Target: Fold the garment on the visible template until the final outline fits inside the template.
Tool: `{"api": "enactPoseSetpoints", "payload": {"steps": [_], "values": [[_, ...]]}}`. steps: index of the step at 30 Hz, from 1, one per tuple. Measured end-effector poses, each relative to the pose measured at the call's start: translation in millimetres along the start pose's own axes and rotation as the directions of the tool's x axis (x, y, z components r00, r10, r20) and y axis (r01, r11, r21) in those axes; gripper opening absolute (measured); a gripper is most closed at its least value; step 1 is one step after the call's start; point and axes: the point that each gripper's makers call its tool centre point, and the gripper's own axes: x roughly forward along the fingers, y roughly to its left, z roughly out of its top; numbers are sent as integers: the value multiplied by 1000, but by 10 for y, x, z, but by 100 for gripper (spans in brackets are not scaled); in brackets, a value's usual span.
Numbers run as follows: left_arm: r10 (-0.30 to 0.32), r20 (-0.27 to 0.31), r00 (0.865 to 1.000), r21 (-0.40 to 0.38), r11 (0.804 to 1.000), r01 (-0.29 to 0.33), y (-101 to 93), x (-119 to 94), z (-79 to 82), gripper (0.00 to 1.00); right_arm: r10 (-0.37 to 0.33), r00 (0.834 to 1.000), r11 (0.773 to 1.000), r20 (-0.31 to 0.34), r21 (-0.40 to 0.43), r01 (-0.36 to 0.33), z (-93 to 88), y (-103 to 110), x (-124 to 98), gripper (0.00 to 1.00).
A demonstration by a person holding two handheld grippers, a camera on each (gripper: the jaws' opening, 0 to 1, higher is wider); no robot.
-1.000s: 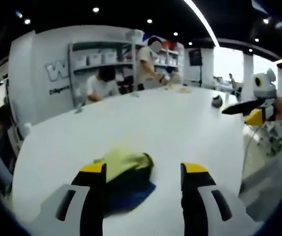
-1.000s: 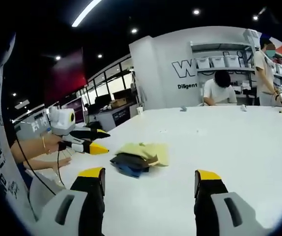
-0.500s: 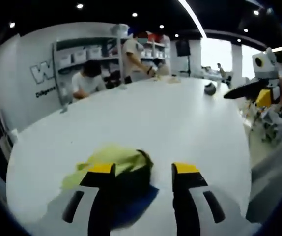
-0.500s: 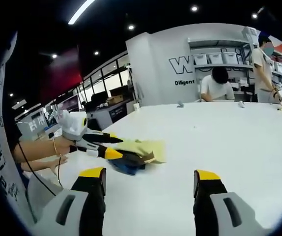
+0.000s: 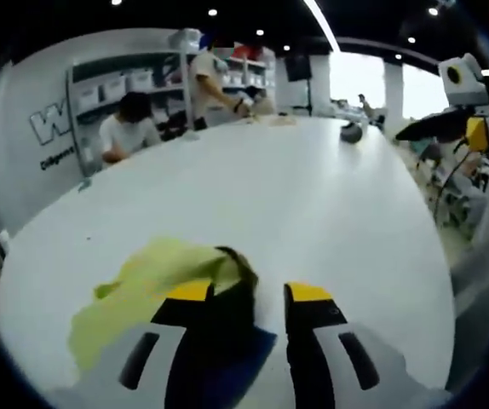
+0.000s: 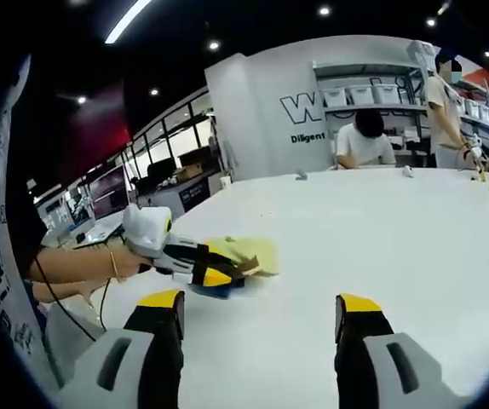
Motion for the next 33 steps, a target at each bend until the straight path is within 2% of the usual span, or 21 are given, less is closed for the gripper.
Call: {"api": "enactPoseSetpoints", "payload": {"steps": [3,6,9,12,15,18,23,25,27,29,33], "values": [[-14,14,1000,31,999,14,-32,80,-26,22,-7,1000,1000,-4,5,7,-23,-8,-5,70],[-16,-18,1000,34,999,17,-37,143,-114,17,-9,1000,1000,-5,10,9,-26,-1,-6,69],[7,-27,1000,54,999,-5,2,187,-139,14,-9,1000,1000,0,11,9,-14,22,-5,69],[85,-66,994,110,991,-77,134,181,-183,4,-11,1000,1000,-5,15,11,-49,25,13,68],[47,-44,998,79,996,-43,66,160,-116,0,-13,999,1000,-38,-10,13,-124,46,35,68],[59,-34,998,110,992,-55,62,92,-66,0,3,1000,1000,-21,3,-3,-94,79,40,68],[64,-5,998,102,993,-63,94,-25,41,0,7,1000,1000,-15,-1,-7,-68,89,43,67],[58,12,998,89,994,-59,69,-126,139,0,5,1000,1000,-11,1,-5,-47,87,31,67],[52,25,998,79,995,-54,96,-216,133,0,7,1000,1000,1,-5,-7,-6,99,-6,67],[55,34,998,87,995,-58,126,-278,148,0,10,1000,1000,4,-7,-10,7,107,-20,67],[91,59,994,135,986,-98,148,-583,313,0,22,1000,1000,13,-18,-22,29,132,-35,67]]}}
